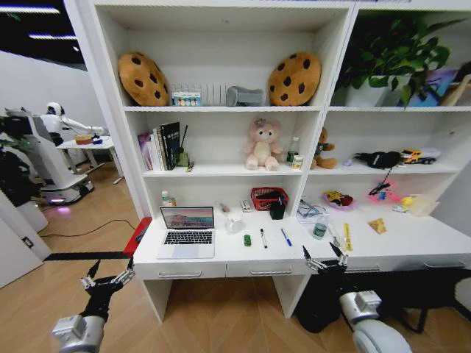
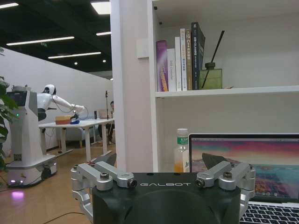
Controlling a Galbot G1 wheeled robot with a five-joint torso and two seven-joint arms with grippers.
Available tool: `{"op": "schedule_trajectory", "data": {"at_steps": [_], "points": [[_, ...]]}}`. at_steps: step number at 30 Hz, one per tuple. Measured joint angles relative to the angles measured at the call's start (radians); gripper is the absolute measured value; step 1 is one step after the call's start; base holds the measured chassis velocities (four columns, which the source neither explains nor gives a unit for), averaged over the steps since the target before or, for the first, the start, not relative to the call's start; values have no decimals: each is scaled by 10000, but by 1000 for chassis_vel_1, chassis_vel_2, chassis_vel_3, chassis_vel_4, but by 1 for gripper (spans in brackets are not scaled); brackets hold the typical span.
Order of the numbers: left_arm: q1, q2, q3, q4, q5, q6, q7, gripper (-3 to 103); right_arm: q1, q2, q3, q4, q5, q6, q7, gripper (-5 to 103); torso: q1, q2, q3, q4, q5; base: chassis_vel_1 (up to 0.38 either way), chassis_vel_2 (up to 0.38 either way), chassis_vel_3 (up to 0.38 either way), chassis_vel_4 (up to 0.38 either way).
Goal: Organize the objects on the table.
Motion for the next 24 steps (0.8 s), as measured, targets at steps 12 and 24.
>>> {"op": "schedule_trajectory", "data": {"at_steps": [12, 24], "points": [[0, -28, -4, 65, -56, -4, -9, 100, 0, 58, -65, -99, -89, 23, -5, 100, -2, 2, -1, 0, -5, -162, 151, 149, -158], [-25, -46, 69, 110, -74, -14, -15, 100, 29, 147, -131, -272, -310, 66, 15, 100, 0, 1, 0, -1, -7, -189, 189, 188, -181]]}}
